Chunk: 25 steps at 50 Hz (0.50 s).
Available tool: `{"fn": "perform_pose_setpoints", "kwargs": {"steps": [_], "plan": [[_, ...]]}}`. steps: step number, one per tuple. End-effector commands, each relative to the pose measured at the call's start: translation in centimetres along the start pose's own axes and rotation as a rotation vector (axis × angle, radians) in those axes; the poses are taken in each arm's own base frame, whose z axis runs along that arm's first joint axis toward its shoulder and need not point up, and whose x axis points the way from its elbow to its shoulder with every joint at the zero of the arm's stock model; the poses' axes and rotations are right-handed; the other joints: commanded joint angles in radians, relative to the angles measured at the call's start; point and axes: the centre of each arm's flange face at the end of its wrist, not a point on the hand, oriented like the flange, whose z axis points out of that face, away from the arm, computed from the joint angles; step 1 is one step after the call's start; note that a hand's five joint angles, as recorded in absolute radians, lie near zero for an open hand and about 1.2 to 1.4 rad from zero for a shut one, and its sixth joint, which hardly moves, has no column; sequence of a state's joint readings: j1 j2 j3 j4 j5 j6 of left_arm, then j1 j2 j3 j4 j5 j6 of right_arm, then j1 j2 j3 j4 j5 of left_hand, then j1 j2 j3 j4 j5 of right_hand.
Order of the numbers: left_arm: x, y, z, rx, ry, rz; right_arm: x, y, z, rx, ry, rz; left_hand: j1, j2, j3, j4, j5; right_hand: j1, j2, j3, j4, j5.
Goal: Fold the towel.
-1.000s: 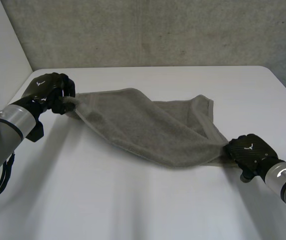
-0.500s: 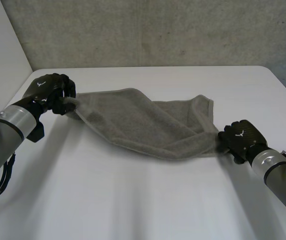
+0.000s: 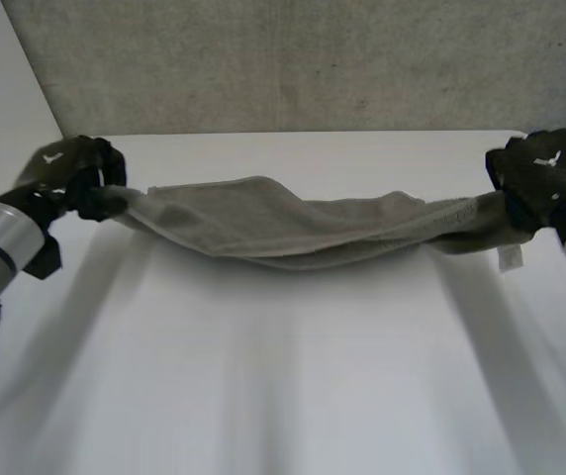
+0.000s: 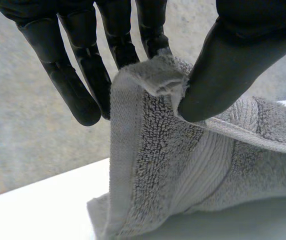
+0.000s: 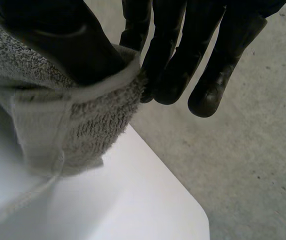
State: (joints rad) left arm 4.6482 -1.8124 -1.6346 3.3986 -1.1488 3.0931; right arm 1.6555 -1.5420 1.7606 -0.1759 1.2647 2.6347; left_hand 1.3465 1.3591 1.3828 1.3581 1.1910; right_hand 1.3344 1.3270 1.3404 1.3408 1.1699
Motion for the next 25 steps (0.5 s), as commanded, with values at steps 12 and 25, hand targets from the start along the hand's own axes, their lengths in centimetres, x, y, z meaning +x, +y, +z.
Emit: {"fn": "perform_pose_setpoints", "kwargs": {"steps": [12, 25], "plan": [[0.0, -5.6, -5.5, 0.059, 0.027, -0.019, 4.2, -6.6, -3.5, -0.183, -0.154, 0.066, 0.05, 0.037, 0.013, 0.038, 0.031, 0.062, 0.069, 0.056, 0.056, 0.052], [0.1, 4.5, 0.0, -0.201, 0.005, 0.075, -2.2, -0.4, 2.3, -0.382, -0.334, -0.18, 0.05, 0.037, 0.013, 0.038, 0.031, 0.062, 0.069, 0.056, 0.056, 0.052]]}}
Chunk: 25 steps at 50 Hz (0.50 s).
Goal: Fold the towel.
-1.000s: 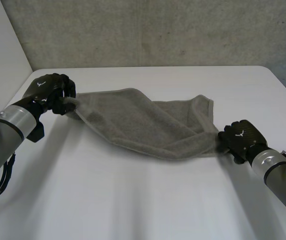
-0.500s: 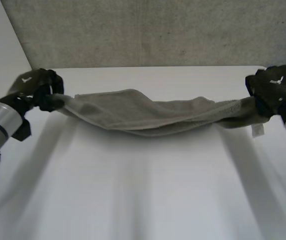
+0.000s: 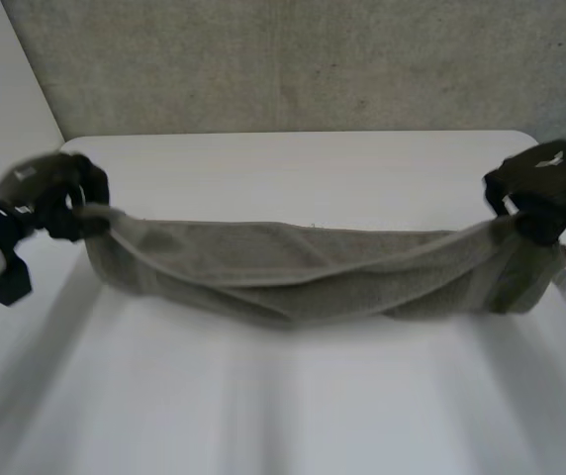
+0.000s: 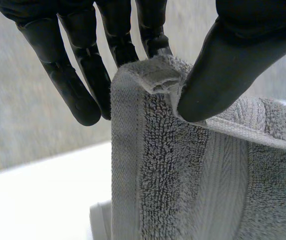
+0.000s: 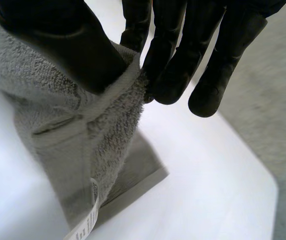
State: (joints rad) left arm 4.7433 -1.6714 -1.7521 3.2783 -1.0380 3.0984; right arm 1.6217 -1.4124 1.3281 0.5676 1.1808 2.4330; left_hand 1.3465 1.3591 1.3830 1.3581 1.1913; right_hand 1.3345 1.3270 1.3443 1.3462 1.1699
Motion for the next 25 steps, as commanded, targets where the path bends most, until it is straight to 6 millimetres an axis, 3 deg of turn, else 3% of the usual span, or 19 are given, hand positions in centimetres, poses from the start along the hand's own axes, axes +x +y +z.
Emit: {"fn": "perform_pose_setpoints", "kwargs": {"steps": [1, 2, 5, 7, 8, 10, 11, 13, 14, 16, 17, 18, 19, 20, 21, 22, 24, 25], "plan": [[0.4, 4.7, 5.3, -0.118, -0.02, 0.15, -2.9, 0.5, 5.9, -0.063, -0.006, -0.158, 0.05, 0.037, 0.013, 0.038, 0.03, 0.062, 0.069, 0.052, 0.05, 0.052], [0.7, 4.3, 6.5, -0.097, -0.017, 0.17, -2.6, -0.4, 7.0, -0.013, 0.043, -0.178, 0.05, 0.037, 0.013, 0.038, 0.03, 0.062, 0.069, 0.052, 0.05, 0.052], [0.8, 3.3, 7.7, -0.06, -0.014, 0.178, -1.9, -1.7, 7.9, 0.065, 0.11, -0.198, 0.05, 0.037, 0.013, 0.038, 0.03, 0.062, 0.069, 0.052, 0.05, 0.052], [1.0, -0.3, 9.7, 0.064, -0.007, 0.172, 0.4, -5.3, 8.7, 0.28, 0.277, -0.211, 0.05, 0.037, 0.013, 0.038, 0.03, 0.062, 0.069, 0.052, 0.05, 0.052], [1.0, -0.3, 9.7, 0.065, -0.007, 0.171, 0.4, -5.3, 8.7, 0.281, 0.278, -0.211, 0.05, 0.037, 0.013, 0.038, 0.03, 0.062, 0.069, 0.052, 0.05, 0.052], [1.6, -5.3, 10.7, 0.23, 0.007, 0.132, 3.0, -9.2, 8.2, 0.534, 0.458, -0.175, 0.05, 0.037, 0.013, 0.038, 0.03, 0.062, 0.069, 0.052, 0.05, 0.052], [1.6, -5.3, 10.7, 0.231, 0.007, 0.131, 3.0, -9.2, 8.2, 0.535, 0.459, -0.174, 0.05, 0.037, 0.013, 0.038, 0.03, 0.062, 0.069, 0.052, 0.05, 0.052], [1.7, -11.6, 10.8, 0.472, -0.028, 0.087, 6.0, -13.6, 4.7, 0.797, 0.651, -0.118, 0.05, 0.037, 0.013, 0.038, 0.03, 0.062, 0.069, 0.052, 0.05, 0.052], [1.7, -11.7, 10.8, 0.473, -0.028, 0.087, 6.0, -13.6, 4.7, 0.798, 0.652, -0.118, 0.05, 0.037, 0.013, 0.038, 0.03, 0.062, 0.069, 0.052, 0.05, 0.052], [1.5, -18.1, 9.2, 0.732, -0.057, 0.019, 7.7, -16.9, 0.3, 0.968, 0.75, -0.088, 0.05, 0.037, 0.013, 0.038, 0.03, 0.062, 0.069, 0.052, 0.05, 0.052], [1.5, -18.2, 9.2, 0.733, -0.057, 0.019, 7.7, -16.9, 0.2, 0.969, 0.751, -0.088, 0.05, 0.037, 0.013, 0.038, 0.03, 0.062, 0.069, 0.052, 0.05, 0.052], [1.6, -20.5, 8.4, 0.824, -0.039, -0.01, 8.0, -17.6, -1.0, 0.977, 0.75, -0.089, 0.05, 0.037, 0.013, 0.038, 0.03, 0.062, 0.069, 0.052, 0.05, 0.052], [1.6, -20.5, 8.3, 0.825, -0.039, -0.01, 8.0, -17.6, -1.0, 0.978, 0.75, -0.089, 0.05, 0.037, 0.013, 0.038, 0.03, 0.062, 0.069, 0.052, 0.05, 0.052], [1.8, -22.1, 7.7, 0.874, -0.011, -0.023, 7.9, -17.9, -1.0, 0.95, 0.714, -0.094, 0.05, 0.037, 0.013, 0.038, 0.03, 0.062, 0.069, 0.052, 0.05, 0.052], [2.0, -23.1, 7.4, 0.891, 0.005, -0.019, 7.5, -17.4, 0.2, 0.892, 0.644, -0.094, 0.05, 0.037, 0.013, 0.038, 0.03, 0.062, 0.069, 0.052, 0.05, 0.052], [2.0, -23.1, 7.4, 0.892, 0.005, -0.019, 7.5, -17.4, 0.2, 0.892, 0.644, -0.094, 0.05, 0.037, 0.013, 0.038, 0.03, 0.062, 0.069, 0.052, 0.05, 0.052], [2.3, -22.9, 7.6, 0.843, 0.032, -0.012, 5.9, -16.2, 2.6, 0.766, 0.486, -0.094, 0.05, 0.037, 0.013, 0.038, 0.03, 0.062, 0.069, 0.052, 0.05, 0.052], [2.3, -22.9, 7.6, 0.843, 0.032, -0.012, 5.9, -16.1, 2.6, 0.765, 0.485, -0.094, 0.05, 0.037, 0.013, 0.038, 0.03, 0.062, 0.069, 0.052, 0.05, 0.052]]}}
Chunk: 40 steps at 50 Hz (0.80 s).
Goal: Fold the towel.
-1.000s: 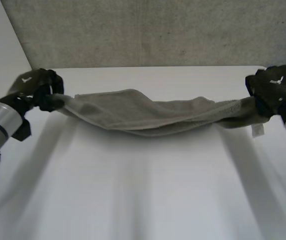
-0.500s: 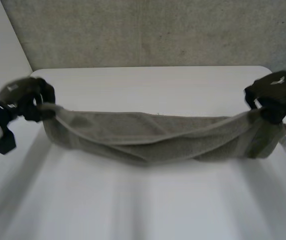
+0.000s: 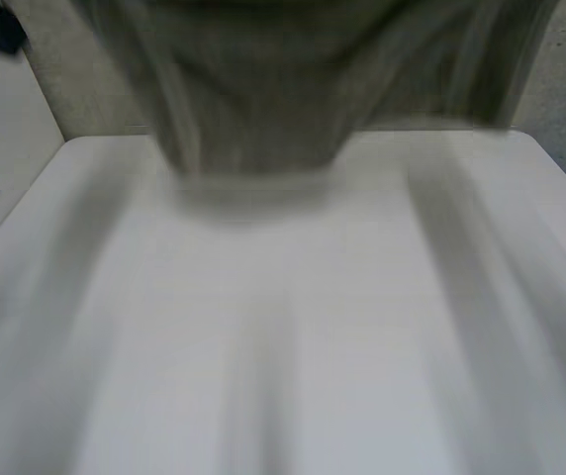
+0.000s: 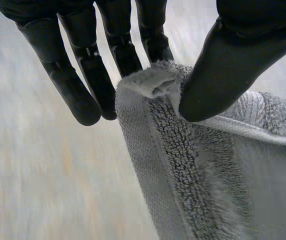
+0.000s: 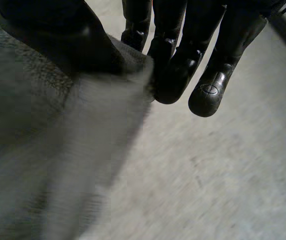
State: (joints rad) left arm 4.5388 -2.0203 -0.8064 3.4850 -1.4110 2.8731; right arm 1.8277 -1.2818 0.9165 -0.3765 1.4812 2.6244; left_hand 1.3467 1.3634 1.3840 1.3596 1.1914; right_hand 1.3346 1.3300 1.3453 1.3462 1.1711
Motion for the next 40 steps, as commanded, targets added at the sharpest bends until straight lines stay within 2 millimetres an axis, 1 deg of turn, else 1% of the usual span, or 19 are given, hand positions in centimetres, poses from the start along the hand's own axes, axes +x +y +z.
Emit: {"fn": "perform_pose_setpoints", "kwargs": {"steps": [1, 5, 7, 8, 10, 11, 13, 14, 15, 16, 18, 19, 21, 22, 24, 31, 35, 38, 40], "plan": [[0.6, -2.1, 1.1, 0.022, 0.056, -0.046, -3.2, 2.2, -1.5, -0.24, -0.29, 0.05, 0.05, 0.033, 0.012, 0.037, 0.03, 0.062, 0.066, 0.051, 0.05, 0.051], [0.3, -0.4, 0.4, -0.047, 0.046, -0.061, -4.3, 3.6, -2.7, -0.339, -0.364, 0.037, 0.05, 0.033, 0.012, 0.037, 0.03, 0.062, 0.066, 0.051, 0.05, 0.051], [-0.3, 2.5, -1.2, -0.137, 0.024, -0.073, -5.4, 5.1, -4.1, -0.405, -0.422, 0.019, 0.05, 0.033, 0.012, 0.037, 0.03, 0.062, 0.066, 0.051, 0.05, 0.051], [-0.3, 2.5, -1.2, -0.138, 0.024, -0.073, -5.4, 5.2, -4.1, -0.405, -0.422, 0.019, 0.05, 0.033, 0.012, 0.037, 0.03, 0.062, 0.066, 0.051, 0.05, 0.051], [-1.9, 5.7, -3.3, -0.229, -0.019, -0.081, -6.8, 7.3, -6.2, -0.483, -0.484, 0.013, 0.05, 0.033, 0.012, 0.037, 0.03, 0.062, 0.066, 0.051, 0.05, 0.051], [-2.0, 5.7, -3.3, -0.23, -0.019, -0.081, -6.8, 7.3, -6.2, -0.483, -0.484, 0.013, 0.05, 0.033, 0.012, 0.037, 0.03, 0.062, 0.066, 0.051, 0.05, 0.051], [-2.6, 9.2, -6.1, -0.319, -0.019, -0.097, -7.5, 8.3, -7.3, -0.517, -0.511, 0.007, 0.05, 0.033, 0.012, 0.037, 0.03, 0.062, 0.066, 0.051, 0.05, 0.051], [-2.6, 9.2, -6.1, -0.319, -0.019, -0.097, -8.2, 9.2, -8.4, -0.542, -0.534, 0.001, 0.05, 0.033, 0.012, 0.037, 0.03, 0.062, 0.066, 0.051, 0.05, 0.051], [-2.8, 11.0, -7.7, -0.362, -0.006, -0.103, -9.0, 10.2, -9.7, -0.562, -0.561, -0.006, 0.05, 0.033, 0.012, 0.037, 0.03, 0.062, 0.066, 0.051, 0.05, 0.051], [-2.8, 11.0, -7.7, -0.363, -0.006, -0.103, -9.0, 10.2, -9.7, -0.562, -0.561, -0.006, 0.05, 0.033, 0.012, 0.037, 0.03, 0.062, 0.066, 0.051, 0.05, 0.051], [-3.3, 14.4, -10.8, -0.438, 0.018, -0.075, -10.8, 12.6, -12.8, -0.606, -0.619, -0.01, 0.05, 0.033, 0.012, 0.037, 0.03, 0.062, 0.066, 0.051, 0.05, 0.051], [-3.3, 14.4, -10.9, -0.439, 0.018, -0.075, -10.8, 12.6, -12.8, -0.607, -0.62, -0.01, 0.05, 0.033, 0.012, 0.037, 0.03, 0.062, 0.066, 0.051, 0.05, 0.051], [-3.8, 16.8, -13.8, -0.509, 0.03, -0.011, -12.6, 14.8, -16.0, -0.643, -0.681, -0.018, 0.05, 0.033, 0.012, 0.037, 0.03, 0.062, 0.066, 0.051, 0.05, 0.051], [-3.8, 16.8, -13.8, -0.51, 0.03, -0.011, -12.6, 14.8, -16.0, -0.643, -0.682, -0.018, 0.05, 0.033, 0.012, 0.037, 0.03, 0.062, 0.066, 0.051, 0.05, 0.051], [-4.4, 18.2, -15.9, -0.576, 0.034, 0.052, -13.8, 16.4, -18.9, -0.695, -0.732, -0.027, 0.05, 0.033, 0.012, 0.037, 0.03, 0.062, 0.066, 0.051, 0.05, 0.051], [-5.9, 17.5, -17.6, -0.63, 0.041, 0.102, -13.5, 16.5, -20.6, -0.737, -0.757, -0.035, 0.05, 0.033, 0.012, 0.037, 0.03, 0.062, 0.066, 0.051, 0.05, 0.051], [-6.9, 14.9, -16.8, -0.601, 0.021, 0.116, -11.4, 13.5, -18.9, -0.675, -0.697, -0.048, 0.05, 0.033, 0.012, 0.037, 0.03, 0.062, 0.066, 0.051, 0.05, 0.051], [-7.4, 14.1, -16.7, -0.6, 0.002, 0.12, -10.7, 12.5, -18.2, -0.654, -0.676, -0.052, 0.05, 0.033, 0.012, 0.037, 0.03, 0.062, 0.066, 0.051, 0.05, 0.051], [-7.5, 12.2, -16.7, -0.596, -0.015, 0.1, -9.6, 10.7, -17.6, -0.631, -0.658, -0.062, 0.05, 0.033, 0.012, 0.037, 0.03, 0.062, 0.066, 0.051, 0.05, 0.051]]}}
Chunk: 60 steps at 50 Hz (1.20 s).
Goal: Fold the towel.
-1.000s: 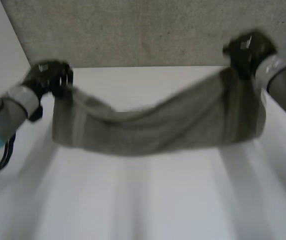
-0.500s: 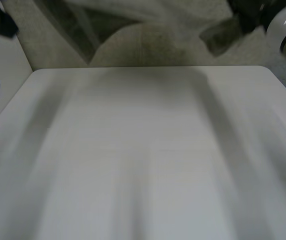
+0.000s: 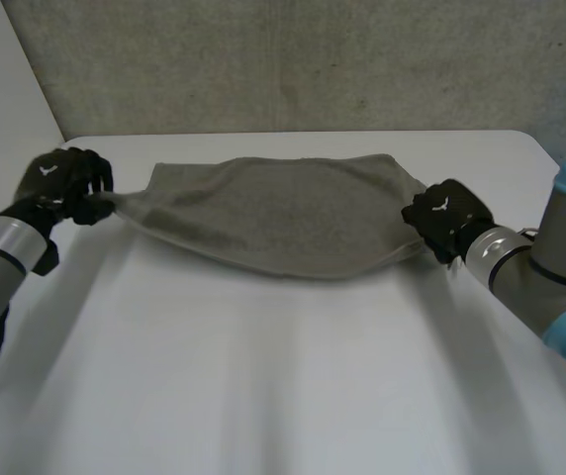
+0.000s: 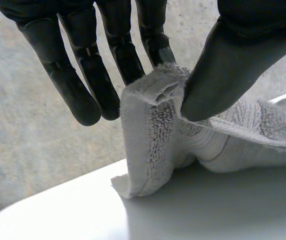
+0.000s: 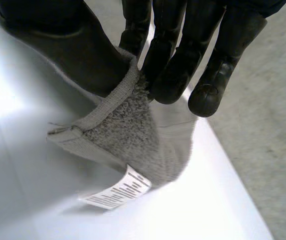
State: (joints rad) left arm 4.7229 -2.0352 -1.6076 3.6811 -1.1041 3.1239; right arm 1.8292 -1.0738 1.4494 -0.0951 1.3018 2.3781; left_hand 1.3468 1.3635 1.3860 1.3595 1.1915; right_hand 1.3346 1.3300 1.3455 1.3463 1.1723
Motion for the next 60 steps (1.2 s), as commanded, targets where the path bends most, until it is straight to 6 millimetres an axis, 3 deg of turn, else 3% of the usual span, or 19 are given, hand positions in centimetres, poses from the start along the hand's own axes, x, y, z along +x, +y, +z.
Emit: {"fn": "perform_pose_setpoints", "kwargs": {"steps": [1, 9, 14, 18, 25, 34, 38, 41, 44, 46, 48, 49, 51, 52, 53, 54, 56, 57, 60], "plan": [[-1.5, -3.5, -1.9, 0.021, -0.043, -0.027, 2.8, -4.0, -3.2, 0.068, 0.083, -0.018, 0.049, 0.033, 0.01, 0.037, 0.03, 0.062, 0.066, 0.051, 0.05, 0.049], [-0.6, -6.7, -5.3, 0.056, -0.009, -0.124, 4.5, -7.6, -8.6, 0.04, 0.054, -0.007, 0.049, 0.033, 0.01, 0.037, 0.03, 0.062, 0.066, 0.051, 0.05, 0.049], [-2.7, -9.5, -8.2, 0.136, -0.074, -0.138, 6.6, -10.1, -13.0, 0.027, 0.052, -0.006, 0.049, 0.033, 0.01, 0.037, 0.03, 0.062, 0.066, 0.051, 0.05, 0.049], [-3.6, -9.6, -8.9, 0.141, -0.094, -0.17, 7.2, -9.6, -13.5, -0.008, 0.027, 0.012, 0.049, 0.033, 0.01, 0.037, 0.03, 0.062, 0.066, 0.051, 0.05, 0.049], [-4.1, -7.9, -8.7, 0.103, -0.105, -0.205, 6.9, -6.3, -11.3, -0.097, -0.049, 0.021, 0.049, 0.033, 0.01, 0.037, 0.03, 0.062, 0.066, 0.051, 0.05, 0.049], [-2.8, -4.0, -5.8, 0.011, -0.036, -0.255, 5.1, -2.1, -7.3, -0.201, -0.146, 0.049, 0.049, 0.033, 0.01, 0.037, 0.03, 0.062, 0.066, 0.051, 0.05, 0.049], [-1.6, -3.1, -4.9, -0.02, 0.006, -0.247, 4.4, -1.2, -6.6, -0.228, -0.169, 0.054, 0.049, 0.033, 0.01, 0.037, 0.03, 0.062, 0.066, 0.051, 0.05, 0.049], [-0.7, -2.0, -3.2, -0.048, 0.041, -0.238, 4.0, -0.6, -4.8, -0.235, -0.161, 0.029, 0.049, 0.033, 0.01, 0.037, 0.03, 0.062, 0.066, 0.051, 0.05, 0.049], [0.5, -2.1, -0.6, -0.027, 0.076, -0.213, 5.2, -1.9, -1.8, -0.166, -0.054, -0.034, 0.049, 0.033, 0.01, 0.037, 0.03, 0.062, 0.066, 0.051, 0.05, 0.049], [1.2, -3.1, 1.1, 0.011, 0.086, -0.187, 6.2, -3.7, -0.5, -0.103, 0.033, -0.074, 0.049, 0.033, 0.01, 0.037, 0.03, 0.062, 0.066, 0.051, 0.05, 0.049], [1.7, -7.4, 4.0, 0.138, 0.05, -0.143, 9.3, -9.1, 0.7, 0.088, 0.247, -0.117, 0.049, 0.033, 0.01, 0.037, 0.03, 0.062, 0.066, 0.051, 0.05, 0.049], [1.7, -7.5, 4.0, 0.138, 0.049, -0.142, 9.4, -9.1, 0.7, 0.089, 0.248, -0.117, 0.049, 0.033, 0.01, 0.037, 0.03, 0.062, 0.066, 0.051, 0.05, 0.049], [1.8, -13.9, 5.3, 0.315, 0.004, -0.112, 12.3, -15.1, -0.1, 0.351, 0.434, -0.068, 0.049, 0.033, 0.01, 0.037, 0.03, 0.062, 0.066, 0.051, 0.05, 0.049], [1.8, -13.9, 5.3, 0.316, 0.003, -0.112, 12.3, -15.1, -0.1, 0.352, 0.435, -0.068, 0.049, 0.033, 0.01, 0.037, 0.03, 0.062, 0.066, 0.051, 0.05, 0.049], [1.8, -17.1, 5.3, 0.408, -0.013, -0.11, 13.8, -17.9, -1.7, 0.484, 0.502, -0.021, 0.049, 0.033, 0.01, 0.037, 0.03, 0.062, 0.066, 0.051, 0.05, 0.049], [1.8, -17.1, 5.3, 0.409, -0.013, -0.11, 13.8, -17.9, -1.7, 0.486, 0.502, -0.021, 0.049, 0.033, 0.01, 0.037, 0.03, 0.062, 0.066, 0.051, 0.05, 0.049], [1.6, -23.1, 4.1, 0.59, -0.025, -0.151, 17.1, -23.5, -7.4, 0.747, 0.62, 0.058, 0.049, 0.033, 0.01, 0.037, 0.03, 0.062, 0.066, 0.051, 0.05, 0.049], [1.2, -25.6, 3.3, 0.671, -0.024, -0.186, 17.8, -24.9, -9.4, 0.816, 0.622, 0.081, 0.049, 0.033, 0.01, 0.037, 0.03, 0.062, 0.066, 0.051, 0.05, 0.049], [0.9, -27.3, 2.6, 0.732, -0.016, -0.23, 17.8, -25.3, -9.9, 0.836, 0.596, 0.095, 0.049, 0.033, 0.01, 0.037, 0.03, 0.062, 0.066, 0.051, 0.05, 0.049]]}}
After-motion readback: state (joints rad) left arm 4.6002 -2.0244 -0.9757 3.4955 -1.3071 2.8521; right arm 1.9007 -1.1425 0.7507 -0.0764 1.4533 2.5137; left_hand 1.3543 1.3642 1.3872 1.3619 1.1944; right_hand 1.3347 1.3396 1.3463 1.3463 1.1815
